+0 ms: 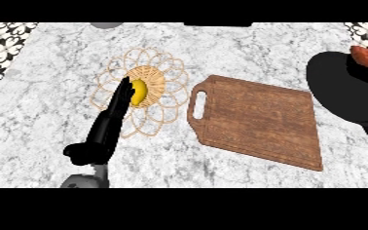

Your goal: Pick the sweet potato from the cutting board and place it in the pan

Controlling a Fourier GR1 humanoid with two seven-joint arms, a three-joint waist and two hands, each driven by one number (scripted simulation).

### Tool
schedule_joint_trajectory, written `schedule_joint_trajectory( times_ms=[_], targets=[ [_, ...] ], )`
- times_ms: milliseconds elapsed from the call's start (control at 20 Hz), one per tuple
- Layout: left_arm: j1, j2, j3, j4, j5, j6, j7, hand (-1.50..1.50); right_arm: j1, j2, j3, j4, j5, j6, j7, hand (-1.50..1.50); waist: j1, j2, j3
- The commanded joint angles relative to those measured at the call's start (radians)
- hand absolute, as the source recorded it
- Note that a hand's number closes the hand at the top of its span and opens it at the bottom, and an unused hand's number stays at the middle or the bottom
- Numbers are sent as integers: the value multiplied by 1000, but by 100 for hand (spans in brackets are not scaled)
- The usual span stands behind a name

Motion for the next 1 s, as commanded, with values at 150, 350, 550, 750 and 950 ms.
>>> schedule_joint_trajectory(
  times_ms=[150,350,550,750,950],
  targets=[
    [-5,17,-5,-51,23,-25,32,0,-79,-146,-62,294,-55,147,-51,150,28,8,1],
    [-9,-11,-47,-27,2,-22,19,0,-101,-154,26,419,34,299,26,-150,54,18,2],
    [2,10,-33,-11,9,-42,-4,0,-152,-156,-27,464,-39,423,-44,-150,55,21,5],
    [-16,12,-9,-11,12,-29,3,0,-161,-121,-73,459,-82,352,-141,-150,53,24,6],
    [-1,27,6,-47,28,-34,34,0,-136,-117,-188,416,-208,343,-308,-150,27,11,6]
  ],
)
